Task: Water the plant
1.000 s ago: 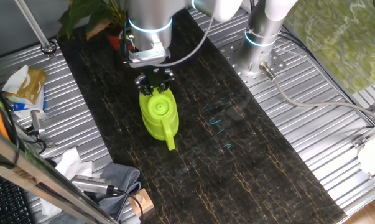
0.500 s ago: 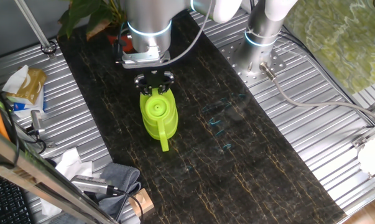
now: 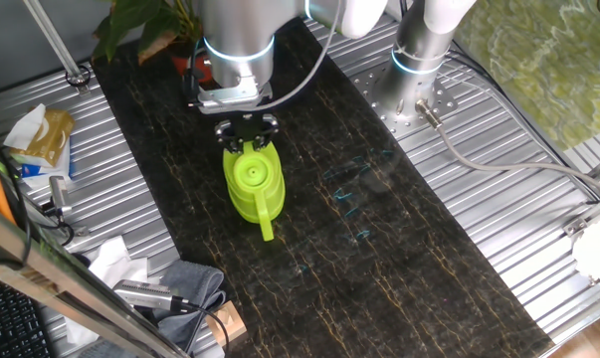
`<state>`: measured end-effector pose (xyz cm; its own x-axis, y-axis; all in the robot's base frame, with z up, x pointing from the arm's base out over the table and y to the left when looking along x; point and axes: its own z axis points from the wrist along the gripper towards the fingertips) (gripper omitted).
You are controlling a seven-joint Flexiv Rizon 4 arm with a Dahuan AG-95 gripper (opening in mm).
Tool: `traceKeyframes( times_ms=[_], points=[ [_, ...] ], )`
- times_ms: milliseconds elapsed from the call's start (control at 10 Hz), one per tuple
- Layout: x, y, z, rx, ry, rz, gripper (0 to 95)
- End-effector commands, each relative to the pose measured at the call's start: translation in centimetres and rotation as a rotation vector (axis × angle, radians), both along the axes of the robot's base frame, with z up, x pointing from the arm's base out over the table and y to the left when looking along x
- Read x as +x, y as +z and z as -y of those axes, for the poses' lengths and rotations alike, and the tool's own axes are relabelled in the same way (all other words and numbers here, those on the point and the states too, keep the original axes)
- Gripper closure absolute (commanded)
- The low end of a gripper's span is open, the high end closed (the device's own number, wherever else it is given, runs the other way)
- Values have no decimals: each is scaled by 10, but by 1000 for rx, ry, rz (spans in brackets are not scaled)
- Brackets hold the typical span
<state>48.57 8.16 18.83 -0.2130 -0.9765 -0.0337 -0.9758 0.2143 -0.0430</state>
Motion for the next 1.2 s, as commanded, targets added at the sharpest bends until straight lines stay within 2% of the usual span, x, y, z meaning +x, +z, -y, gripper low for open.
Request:
traceKeyframes(
  times_ms=[100, 300, 500, 600, 700, 1000, 1200],
  points=[
    [0, 1, -1, 1, 11, -8, 950],
    [0, 1, -1, 5, -12, -29, 950],
    [0, 1, -1, 8, -101, -71, 950],
    [0, 1, -1, -4, -151, -83, 950],
    [0, 1, -1, -17, -163, -83, 950],
    [0, 1, -1, -12, -257, -108, 950],
    [0, 1, -1, -8, -308, -107, 950]
  ],
)
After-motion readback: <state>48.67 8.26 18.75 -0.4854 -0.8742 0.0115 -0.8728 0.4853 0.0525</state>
